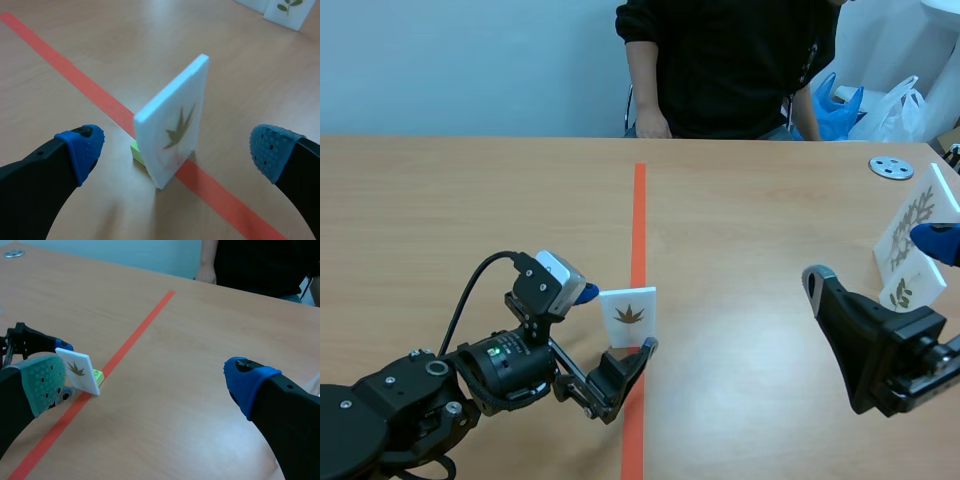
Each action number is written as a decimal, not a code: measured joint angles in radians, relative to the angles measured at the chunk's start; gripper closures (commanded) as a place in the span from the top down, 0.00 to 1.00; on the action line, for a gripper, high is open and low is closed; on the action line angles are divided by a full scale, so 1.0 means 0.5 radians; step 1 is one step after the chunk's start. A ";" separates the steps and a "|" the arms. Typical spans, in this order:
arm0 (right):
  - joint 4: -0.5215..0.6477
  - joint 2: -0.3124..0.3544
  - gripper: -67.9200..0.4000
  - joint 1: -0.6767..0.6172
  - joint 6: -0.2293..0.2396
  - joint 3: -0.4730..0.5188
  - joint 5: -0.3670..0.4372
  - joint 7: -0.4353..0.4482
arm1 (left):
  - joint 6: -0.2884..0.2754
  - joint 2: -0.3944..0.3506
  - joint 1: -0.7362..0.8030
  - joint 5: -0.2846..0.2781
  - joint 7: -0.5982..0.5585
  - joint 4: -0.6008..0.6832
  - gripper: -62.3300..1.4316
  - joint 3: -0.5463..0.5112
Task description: Sort the leaf by its shape. The table is split by an orange tape line. A compound leaf with several leaflets goes to the left side, a simple leaf with one blade goes to the right side. Return to the home posture when a red brick is placed on the table.
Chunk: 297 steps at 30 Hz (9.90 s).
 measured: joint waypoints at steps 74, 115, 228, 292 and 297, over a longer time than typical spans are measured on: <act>0.000 0.000 1.00 0.000 0.000 0.000 0.000 0.050 | 0.398 -0.382 -0.198 -0.481 0.462 -0.037 0.11 -0.747; 0.000 -0.049 1.00 0.000 0.002 0.000 0.000 0.066 | 0.391 -0.382 -0.281 -0.736 0.241 -0.599 0.54 -0.804; 0.000 0.022 1.00 -0.073 0.068 0.107 -0.100 0.028 | -0.221 -0.311 1.145 -0.337 0.833 1.627 1.00 -1.059; 0.000 0.022 1.00 -0.072 0.069 0.107 -0.100 0.120 | -0.224 0.060 -0.198 0.194 0.097 -0.161 0.89 -0.005; 0.000 0.022 1.00 -0.072 0.069 0.107 -0.100 0.125 | -0.224 0.060 -0.200 0.192 0.032 -0.161 0.72 -0.005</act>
